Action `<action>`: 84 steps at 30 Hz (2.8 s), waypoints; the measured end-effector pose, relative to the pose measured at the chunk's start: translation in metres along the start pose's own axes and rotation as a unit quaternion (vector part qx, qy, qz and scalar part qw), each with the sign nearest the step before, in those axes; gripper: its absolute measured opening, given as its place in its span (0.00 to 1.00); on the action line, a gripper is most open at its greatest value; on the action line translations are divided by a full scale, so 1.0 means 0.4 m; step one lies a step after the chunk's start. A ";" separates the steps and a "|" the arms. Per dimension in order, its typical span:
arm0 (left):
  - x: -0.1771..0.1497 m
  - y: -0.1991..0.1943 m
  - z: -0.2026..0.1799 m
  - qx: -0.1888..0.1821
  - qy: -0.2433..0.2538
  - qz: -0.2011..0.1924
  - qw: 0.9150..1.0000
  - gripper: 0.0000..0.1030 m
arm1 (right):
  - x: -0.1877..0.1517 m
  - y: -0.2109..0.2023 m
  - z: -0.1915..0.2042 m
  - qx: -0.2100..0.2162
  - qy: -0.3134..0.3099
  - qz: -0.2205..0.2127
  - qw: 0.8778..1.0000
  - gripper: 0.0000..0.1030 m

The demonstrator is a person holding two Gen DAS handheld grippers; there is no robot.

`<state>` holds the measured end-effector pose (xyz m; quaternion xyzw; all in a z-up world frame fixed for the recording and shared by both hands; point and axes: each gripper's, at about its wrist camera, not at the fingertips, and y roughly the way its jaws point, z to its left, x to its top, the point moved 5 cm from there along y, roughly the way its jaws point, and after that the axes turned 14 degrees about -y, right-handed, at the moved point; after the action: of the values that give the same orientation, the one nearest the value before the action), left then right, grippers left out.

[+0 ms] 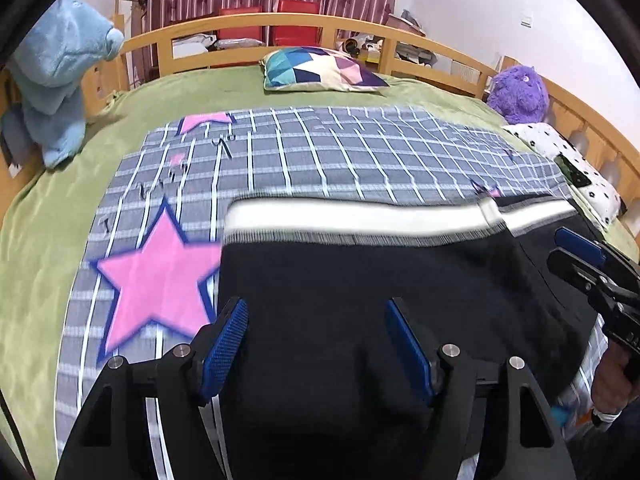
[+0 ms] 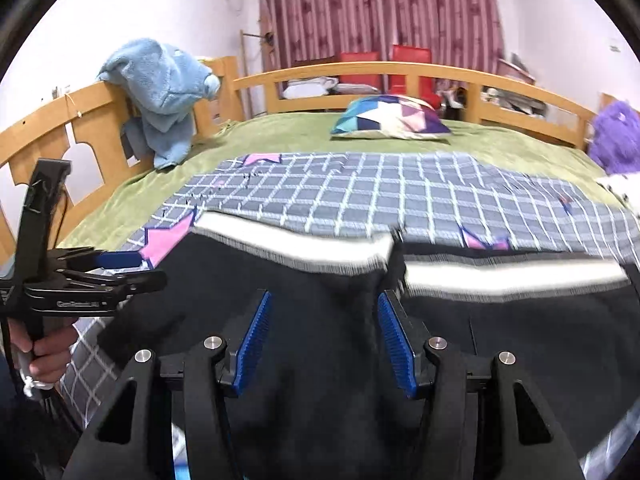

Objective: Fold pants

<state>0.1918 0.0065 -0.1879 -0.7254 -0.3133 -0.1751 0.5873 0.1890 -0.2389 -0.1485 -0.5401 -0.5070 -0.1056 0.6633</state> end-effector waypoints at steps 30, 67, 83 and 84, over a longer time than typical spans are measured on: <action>-0.095 0.090 0.005 0.037 -0.010 0.042 0.998 0.76 | -0.150 0.172 -0.072 0.018 0.092 0.143 0.985 0.85; -0.224 -0.052 0.208 -0.133 -0.224 0.051 0.964 0.67 | -0.389 -0.342 -0.332 -0.109 0.261 0.005 0.959 0.59; -0.186 -0.009 0.183 -0.145 -0.219 0.035 0.964 0.66 | -0.484 -0.223 -0.578 -0.131 0.354 0.039 0.925 0.54; -0.183 -0.005 0.182 -0.146 -0.222 0.036 0.963 0.66 | -0.479 -0.210 -0.593 -0.131 0.352 0.040 0.926 0.54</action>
<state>0.1277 0.0586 -0.2499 -0.8347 -0.3809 -0.0324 0.3963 0.1748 -0.5456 -0.2248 -0.5697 -0.2006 -0.3281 0.7263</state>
